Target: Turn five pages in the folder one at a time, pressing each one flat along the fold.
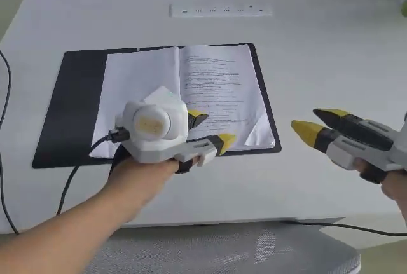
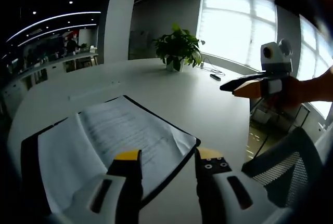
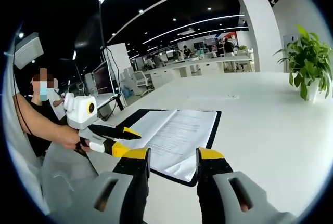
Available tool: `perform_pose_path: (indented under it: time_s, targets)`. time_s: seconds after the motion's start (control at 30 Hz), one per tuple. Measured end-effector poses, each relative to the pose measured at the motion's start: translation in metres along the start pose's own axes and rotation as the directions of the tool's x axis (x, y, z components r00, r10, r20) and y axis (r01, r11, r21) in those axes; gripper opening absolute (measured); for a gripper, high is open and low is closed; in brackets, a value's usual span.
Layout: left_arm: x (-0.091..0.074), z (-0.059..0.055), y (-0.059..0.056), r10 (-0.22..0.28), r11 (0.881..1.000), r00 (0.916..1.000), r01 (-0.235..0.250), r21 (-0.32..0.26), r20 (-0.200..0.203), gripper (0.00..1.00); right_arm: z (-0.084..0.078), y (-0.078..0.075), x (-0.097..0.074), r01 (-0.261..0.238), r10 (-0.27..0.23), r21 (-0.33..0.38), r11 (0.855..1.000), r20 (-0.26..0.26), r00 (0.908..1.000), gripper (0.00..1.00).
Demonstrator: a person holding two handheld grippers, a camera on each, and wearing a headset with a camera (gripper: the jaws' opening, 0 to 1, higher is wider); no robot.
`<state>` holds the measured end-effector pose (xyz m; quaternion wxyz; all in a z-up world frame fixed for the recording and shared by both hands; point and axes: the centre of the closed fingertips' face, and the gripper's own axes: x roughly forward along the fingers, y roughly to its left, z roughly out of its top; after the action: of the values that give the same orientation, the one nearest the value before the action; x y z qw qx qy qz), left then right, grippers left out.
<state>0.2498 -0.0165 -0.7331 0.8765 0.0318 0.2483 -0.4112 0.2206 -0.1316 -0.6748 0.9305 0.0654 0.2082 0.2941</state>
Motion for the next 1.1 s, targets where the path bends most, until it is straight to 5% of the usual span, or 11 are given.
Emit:
perform_pose_path:
  time_s: [0.23, 0.37, 0.6, 0.83, 1.1]
  targets:
    - [0.043, -0.013, -0.004, 0.072, 0.997, 0.9973, -0.072, -0.023, -0.016, 0.45, -0.012, -0.014, 0.009, 0.022, -0.022, 0.042, 0.999, -0.004, 0.9998, 0.34]
    - [0.06, -0.025, -0.003, 0.148, 0.988, 0.9882, -0.149, -0.033, -0.041, 0.47, -0.019, -0.017, 0.016, 0.017, -0.017, 0.061, 0.998, -0.013, 0.9998, 0.34]
    - [0.071, -0.025, 0.003, 0.215, 0.974, 0.9762, -0.217, -0.061, -0.028, 0.5, -0.023, -0.019, 0.018, -0.006, 0.007, 0.088, 0.996, -0.01, 0.9999, 0.33]
    - [0.08, -0.036, 0.003, 0.27, 0.963, 0.9604, -0.27, 0.01, -0.068, 0.51, -0.022, -0.026, 0.016, -0.005, 0.004, 0.111, 0.994, 0.01, 0.9999, 0.33]
    - [0.084, -0.036, 0.008, 0.302, 0.953, 0.9507, -0.303, -0.008, -0.07, 0.43, -0.025, -0.03, 0.016, -0.008, 0.007, 0.117, 0.993, 0.007, 1.0, 0.33]
